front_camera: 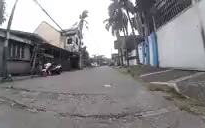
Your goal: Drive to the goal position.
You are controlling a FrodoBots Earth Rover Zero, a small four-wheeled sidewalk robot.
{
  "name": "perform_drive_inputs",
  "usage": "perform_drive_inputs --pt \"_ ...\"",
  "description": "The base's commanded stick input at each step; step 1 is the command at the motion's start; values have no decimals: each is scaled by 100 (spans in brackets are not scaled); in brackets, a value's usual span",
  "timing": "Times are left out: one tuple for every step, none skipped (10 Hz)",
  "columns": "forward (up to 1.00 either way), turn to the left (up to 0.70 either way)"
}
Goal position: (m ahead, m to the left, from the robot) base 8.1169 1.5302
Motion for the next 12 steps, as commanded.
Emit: perform_drive_inputs --pt "100 1" --pt "100 1" --pt "100 1" --pt "100 1" --pt "100 1" --pt "100 1" --pt "100 1" --pt "100 1" --pt "100 1" --pt "100 1" --pt "100 1" --pt "100 -7"
